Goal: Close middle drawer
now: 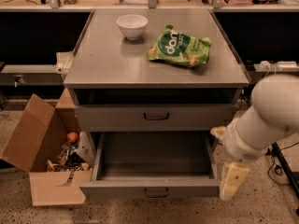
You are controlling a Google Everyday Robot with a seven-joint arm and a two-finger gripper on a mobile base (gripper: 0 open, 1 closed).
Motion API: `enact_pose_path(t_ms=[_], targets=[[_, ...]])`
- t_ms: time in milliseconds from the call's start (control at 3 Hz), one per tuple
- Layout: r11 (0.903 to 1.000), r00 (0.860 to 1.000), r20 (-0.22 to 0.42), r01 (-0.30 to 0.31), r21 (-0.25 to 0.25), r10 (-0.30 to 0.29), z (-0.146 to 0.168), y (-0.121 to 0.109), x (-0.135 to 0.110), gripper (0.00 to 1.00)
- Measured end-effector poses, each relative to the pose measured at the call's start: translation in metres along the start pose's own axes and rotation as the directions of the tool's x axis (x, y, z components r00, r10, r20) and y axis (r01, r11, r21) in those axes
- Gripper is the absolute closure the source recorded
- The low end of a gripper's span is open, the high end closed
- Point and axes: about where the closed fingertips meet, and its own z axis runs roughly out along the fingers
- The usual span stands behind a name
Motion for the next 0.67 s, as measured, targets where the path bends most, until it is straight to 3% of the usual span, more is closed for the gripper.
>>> enact_pose_path(t_ms=[333, 667], targets=[[0.9788, 0.998, 0.042, -0.038, -0.201, 0.048, 0.1068, 0.0433, 0.0208, 0.0], [0.9813, 0.998, 0.035, -0.036, -0.189, 0.043, 0.1111, 0.0437, 0.0214, 0.0]])
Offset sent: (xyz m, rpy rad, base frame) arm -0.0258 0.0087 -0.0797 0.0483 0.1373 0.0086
